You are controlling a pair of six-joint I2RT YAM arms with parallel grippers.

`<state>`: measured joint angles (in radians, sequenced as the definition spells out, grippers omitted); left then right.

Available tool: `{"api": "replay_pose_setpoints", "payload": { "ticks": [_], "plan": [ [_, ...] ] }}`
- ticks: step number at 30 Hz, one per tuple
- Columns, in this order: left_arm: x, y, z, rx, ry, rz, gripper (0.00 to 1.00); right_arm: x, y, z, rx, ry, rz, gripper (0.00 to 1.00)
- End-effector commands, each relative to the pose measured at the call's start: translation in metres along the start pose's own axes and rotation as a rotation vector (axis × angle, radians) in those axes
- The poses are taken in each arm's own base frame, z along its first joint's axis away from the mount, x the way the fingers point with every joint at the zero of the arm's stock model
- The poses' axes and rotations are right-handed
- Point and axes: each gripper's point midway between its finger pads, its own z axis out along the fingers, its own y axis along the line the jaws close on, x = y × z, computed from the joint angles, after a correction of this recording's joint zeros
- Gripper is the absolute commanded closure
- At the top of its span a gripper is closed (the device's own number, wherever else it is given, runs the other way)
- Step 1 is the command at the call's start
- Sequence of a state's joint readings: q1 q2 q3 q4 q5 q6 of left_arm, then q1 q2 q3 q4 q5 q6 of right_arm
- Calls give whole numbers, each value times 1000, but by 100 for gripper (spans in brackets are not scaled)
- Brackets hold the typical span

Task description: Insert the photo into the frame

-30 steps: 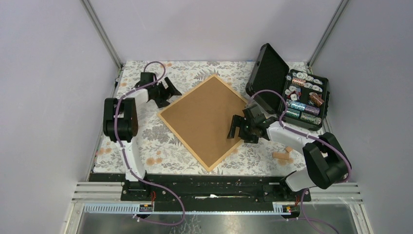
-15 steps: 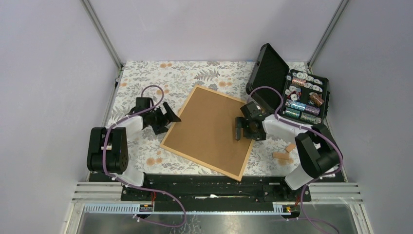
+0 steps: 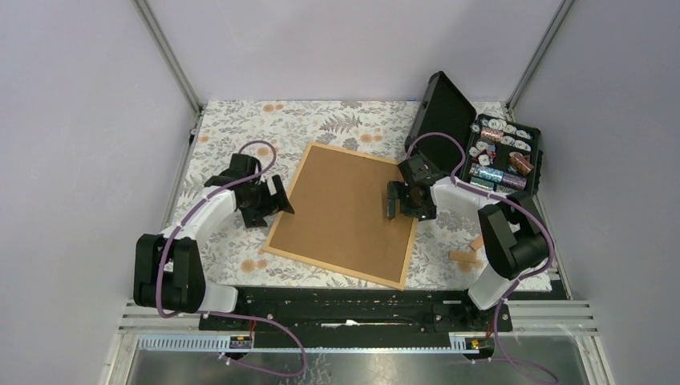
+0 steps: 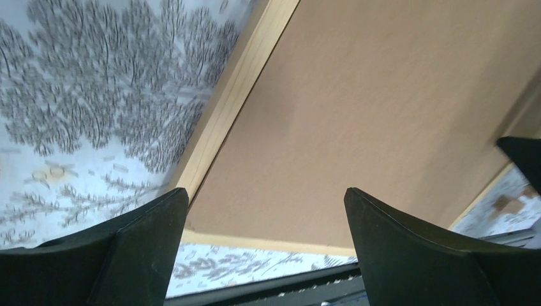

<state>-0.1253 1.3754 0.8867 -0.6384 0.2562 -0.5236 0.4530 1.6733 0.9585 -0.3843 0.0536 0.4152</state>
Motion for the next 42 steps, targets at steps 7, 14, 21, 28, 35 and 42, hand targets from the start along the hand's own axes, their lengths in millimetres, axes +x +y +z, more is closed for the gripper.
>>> {"api": "replay_pose_setpoints", "payload": {
  "ticks": [7,14,21,28,35,42],
  "plan": [
    [40,15,3,-108,112,20,7,-15,15,2,-65,-33,2,0],
    [39,20,15,-150,129,21,7,-14,16,4,-72,-34,1,0],
    [45,25,21,-170,160,20,6,-6,20,-4,-105,0,-3,0],
    [51,25,25,-170,195,19,6,12,13,-48,-78,92,25,0],
    [51,26,30,-173,214,30,6,71,18,-62,-199,249,59,0],
    [51,26,34,-170,234,48,6,97,12,-60,-211,283,97,4]
  ]
}}
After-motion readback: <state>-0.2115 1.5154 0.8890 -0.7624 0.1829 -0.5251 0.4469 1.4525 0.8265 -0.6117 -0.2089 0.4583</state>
